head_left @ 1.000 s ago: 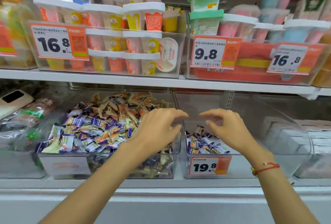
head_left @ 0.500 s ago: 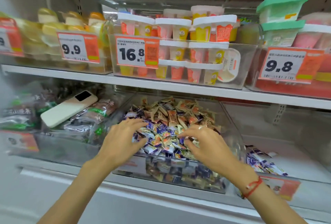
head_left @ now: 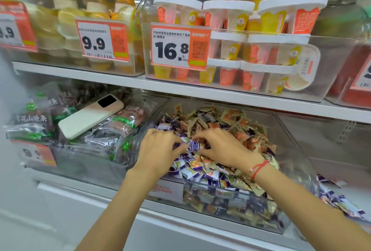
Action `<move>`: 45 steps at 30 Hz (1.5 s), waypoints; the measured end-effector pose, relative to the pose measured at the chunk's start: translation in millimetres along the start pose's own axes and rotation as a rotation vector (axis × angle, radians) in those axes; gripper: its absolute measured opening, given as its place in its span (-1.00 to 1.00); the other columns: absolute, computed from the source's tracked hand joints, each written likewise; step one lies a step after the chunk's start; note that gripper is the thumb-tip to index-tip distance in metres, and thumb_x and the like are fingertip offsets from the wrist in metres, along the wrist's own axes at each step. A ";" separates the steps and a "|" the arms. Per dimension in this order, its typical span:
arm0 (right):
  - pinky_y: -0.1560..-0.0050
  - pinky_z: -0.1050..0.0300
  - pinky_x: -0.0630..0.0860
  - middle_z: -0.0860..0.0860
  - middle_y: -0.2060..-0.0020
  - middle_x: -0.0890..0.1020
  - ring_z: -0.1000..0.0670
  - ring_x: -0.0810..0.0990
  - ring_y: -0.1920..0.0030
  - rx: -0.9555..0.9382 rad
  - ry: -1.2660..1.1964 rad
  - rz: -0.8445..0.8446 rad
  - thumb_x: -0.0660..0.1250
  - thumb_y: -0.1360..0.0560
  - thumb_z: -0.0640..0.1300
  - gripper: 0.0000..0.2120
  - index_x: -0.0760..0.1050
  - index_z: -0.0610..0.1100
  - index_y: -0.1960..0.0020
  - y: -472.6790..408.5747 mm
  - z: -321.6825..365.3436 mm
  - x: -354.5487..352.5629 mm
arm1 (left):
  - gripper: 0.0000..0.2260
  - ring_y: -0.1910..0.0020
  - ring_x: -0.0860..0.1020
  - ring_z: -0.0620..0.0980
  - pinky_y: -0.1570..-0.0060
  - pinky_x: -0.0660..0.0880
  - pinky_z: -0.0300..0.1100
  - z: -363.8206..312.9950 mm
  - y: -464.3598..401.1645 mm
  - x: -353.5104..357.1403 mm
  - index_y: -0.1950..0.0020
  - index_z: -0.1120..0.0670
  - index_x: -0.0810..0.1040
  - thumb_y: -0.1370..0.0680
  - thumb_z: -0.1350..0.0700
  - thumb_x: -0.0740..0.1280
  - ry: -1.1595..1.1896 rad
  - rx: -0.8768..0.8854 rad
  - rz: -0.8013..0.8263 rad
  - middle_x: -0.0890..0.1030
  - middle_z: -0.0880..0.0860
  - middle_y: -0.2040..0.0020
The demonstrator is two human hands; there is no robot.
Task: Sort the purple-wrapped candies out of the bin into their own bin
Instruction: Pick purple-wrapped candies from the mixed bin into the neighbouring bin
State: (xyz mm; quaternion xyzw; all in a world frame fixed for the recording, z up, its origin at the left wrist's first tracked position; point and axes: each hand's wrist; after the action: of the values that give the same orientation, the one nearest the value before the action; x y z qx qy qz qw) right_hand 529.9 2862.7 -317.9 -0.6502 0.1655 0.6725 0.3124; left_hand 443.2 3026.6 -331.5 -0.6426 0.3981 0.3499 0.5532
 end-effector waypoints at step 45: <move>-0.13 -0.03 0.52 0.05 -0.10 0.65 0.01 0.58 -0.10 0.587 -0.125 -0.338 0.39 -0.47 -0.20 -0.66 0.57 0.04 -0.22 221.7 -140.3 -58.5 | -0.74 -0.21 0.50 -0.05 -0.27 0.31 -0.13 -245.1 -9.2 29.1 -0.23 0.00 0.58 -0.55 0.02 0.33 0.361 0.491 -0.095 0.55 -0.06 -0.25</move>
State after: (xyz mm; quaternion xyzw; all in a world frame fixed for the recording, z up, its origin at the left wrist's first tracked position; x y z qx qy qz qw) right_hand 494.7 2596.2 -315.4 -0.5085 0.2224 0.5735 0.6026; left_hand 466.5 2781.1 -318.5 -0.5595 0.5322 0.0975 0.6279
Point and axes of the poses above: each hand's wrist, its own y-axis away from the middle knuckle, its own x-axis out of the palm, z = x × y
